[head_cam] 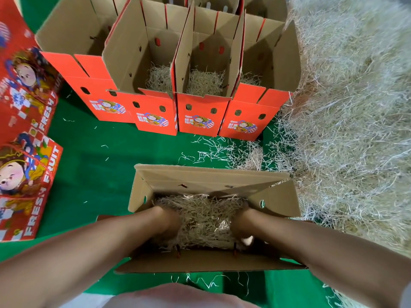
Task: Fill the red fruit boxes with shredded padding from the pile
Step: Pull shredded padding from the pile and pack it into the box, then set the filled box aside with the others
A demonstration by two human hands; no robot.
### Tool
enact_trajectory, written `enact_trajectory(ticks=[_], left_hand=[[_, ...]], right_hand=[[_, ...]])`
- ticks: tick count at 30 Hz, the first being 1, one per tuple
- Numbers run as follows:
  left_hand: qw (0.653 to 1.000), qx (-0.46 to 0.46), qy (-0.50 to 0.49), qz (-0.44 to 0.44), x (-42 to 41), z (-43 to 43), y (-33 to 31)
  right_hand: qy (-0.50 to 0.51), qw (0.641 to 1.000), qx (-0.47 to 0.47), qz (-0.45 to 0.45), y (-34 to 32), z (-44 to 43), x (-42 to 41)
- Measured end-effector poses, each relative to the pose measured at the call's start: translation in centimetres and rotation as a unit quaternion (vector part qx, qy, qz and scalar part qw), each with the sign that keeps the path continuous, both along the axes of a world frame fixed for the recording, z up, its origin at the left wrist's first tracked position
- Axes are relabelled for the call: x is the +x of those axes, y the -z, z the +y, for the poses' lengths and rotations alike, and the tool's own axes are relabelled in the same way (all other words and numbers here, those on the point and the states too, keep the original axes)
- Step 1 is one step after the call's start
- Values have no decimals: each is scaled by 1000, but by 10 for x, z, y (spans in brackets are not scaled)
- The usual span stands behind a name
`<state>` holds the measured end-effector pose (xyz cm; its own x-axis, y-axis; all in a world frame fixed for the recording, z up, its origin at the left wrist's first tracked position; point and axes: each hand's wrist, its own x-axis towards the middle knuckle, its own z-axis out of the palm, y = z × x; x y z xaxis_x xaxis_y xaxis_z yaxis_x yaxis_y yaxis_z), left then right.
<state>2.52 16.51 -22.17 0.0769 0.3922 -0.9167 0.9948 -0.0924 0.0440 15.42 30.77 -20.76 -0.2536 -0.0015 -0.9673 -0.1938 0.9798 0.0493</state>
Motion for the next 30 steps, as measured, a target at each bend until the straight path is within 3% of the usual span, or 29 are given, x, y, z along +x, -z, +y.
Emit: enact_trajectory(ticks=[2,4,7,9,12,14,15,18,19,20,22,23,26,30], left_hand=[[988,147,-37,8,3,6,-9],[971,231,-64,17,6,10,-11],[988,118,-88,38,1,6,-6],[989,28,-143,32,-9,0,-9],[978,98,-184,13,-12,-2,-26],[967,163,-193,5,-6,1,-44],[960,188,-208,-2,-4,2,-53],[929,268,-251,-42,-3,-2,-79],[919,291,-260,-55,-4,-5,-88],[910,312,-265,-62,-8,-7,-97],[900,346,-261,-56,-15,-11,-115],[897,357,-258,-41,-19,-12,-123],[877,397,-271,12,-37,-14,-143],[791,490,-365,20,-57,-24,-175]], right_hand=[[-32,997,-25,69,-7,-6,-7],[-58,990,-33,126,-11,-9,-13],[-53,994,8,96,-16,-1,-14],[29,995,6,95,-25,6,-14],[163,955,-64,238,-50,6,-8],[162,907,-102,376,-73,4,2],[157,862,-116,468,-87,2,8],[119,668,-116,725,-115,7,24],[122,652,-81,744,-121,11,25],[134,681,-39,719,-126,16,24],[184,777,28,601,-133,27,17],[203,798,39,566,-134,32,11],[240,794,46,556,-139,38,-9],[310,750,38,584,-142,37,-36]])
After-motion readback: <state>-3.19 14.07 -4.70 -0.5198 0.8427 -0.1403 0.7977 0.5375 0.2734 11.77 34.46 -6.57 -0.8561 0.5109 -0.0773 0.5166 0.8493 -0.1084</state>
